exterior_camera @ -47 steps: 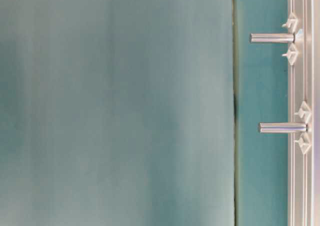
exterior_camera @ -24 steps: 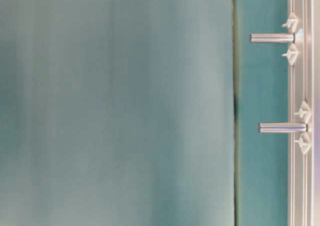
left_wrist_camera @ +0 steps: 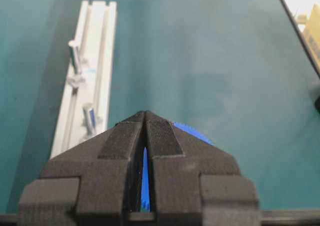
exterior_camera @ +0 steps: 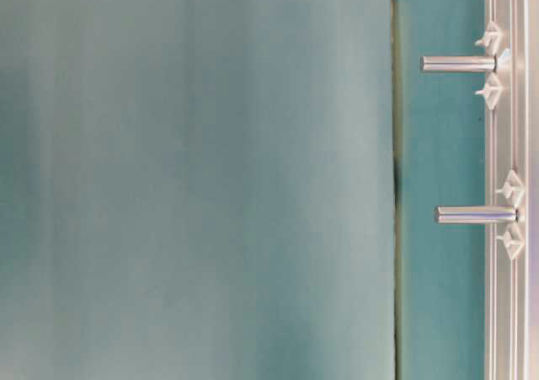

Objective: Find the location of the shaft and insert the large gear.
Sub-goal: 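Move the left gripper over the large blue gear's hub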

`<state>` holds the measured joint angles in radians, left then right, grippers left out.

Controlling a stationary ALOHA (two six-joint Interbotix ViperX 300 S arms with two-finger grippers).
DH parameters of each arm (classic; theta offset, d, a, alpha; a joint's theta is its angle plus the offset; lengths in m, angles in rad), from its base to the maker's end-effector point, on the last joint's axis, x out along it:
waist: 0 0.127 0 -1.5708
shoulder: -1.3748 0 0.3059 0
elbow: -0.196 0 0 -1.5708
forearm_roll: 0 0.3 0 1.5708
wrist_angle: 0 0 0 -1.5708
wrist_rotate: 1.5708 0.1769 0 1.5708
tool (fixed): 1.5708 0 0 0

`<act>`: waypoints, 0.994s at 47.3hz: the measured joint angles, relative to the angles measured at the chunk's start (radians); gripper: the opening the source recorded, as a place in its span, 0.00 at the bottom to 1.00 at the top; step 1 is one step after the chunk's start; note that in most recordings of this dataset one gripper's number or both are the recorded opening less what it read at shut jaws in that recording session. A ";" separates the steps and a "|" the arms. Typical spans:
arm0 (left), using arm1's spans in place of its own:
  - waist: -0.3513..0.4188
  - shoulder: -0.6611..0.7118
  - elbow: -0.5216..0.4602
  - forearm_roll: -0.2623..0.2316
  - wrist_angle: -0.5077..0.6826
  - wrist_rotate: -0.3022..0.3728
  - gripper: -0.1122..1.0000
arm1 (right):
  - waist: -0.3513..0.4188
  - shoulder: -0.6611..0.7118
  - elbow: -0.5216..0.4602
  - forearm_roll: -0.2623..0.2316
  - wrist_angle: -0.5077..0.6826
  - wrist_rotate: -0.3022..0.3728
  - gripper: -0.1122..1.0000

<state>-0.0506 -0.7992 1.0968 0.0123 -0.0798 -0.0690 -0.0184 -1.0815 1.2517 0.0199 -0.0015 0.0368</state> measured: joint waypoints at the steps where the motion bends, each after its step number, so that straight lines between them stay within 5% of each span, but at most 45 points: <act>1: 0.000 0.006 -0.005 0.000 0.005 0.000 0.11 | -0.002 0.000 0.000 0.000 0.005 0.000 0.14; 47: -0.023 0.201 -0.141 0.000 0.135 -0.009 0.11 | -0.029 -0.002 0.006 0.002 0.018 0.003 0.14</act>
<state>-0.0736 -0.5983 0.9557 0.0123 0.0552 -0.0782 -0.0476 -1.0830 1.2579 0.0215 0.0169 0.0399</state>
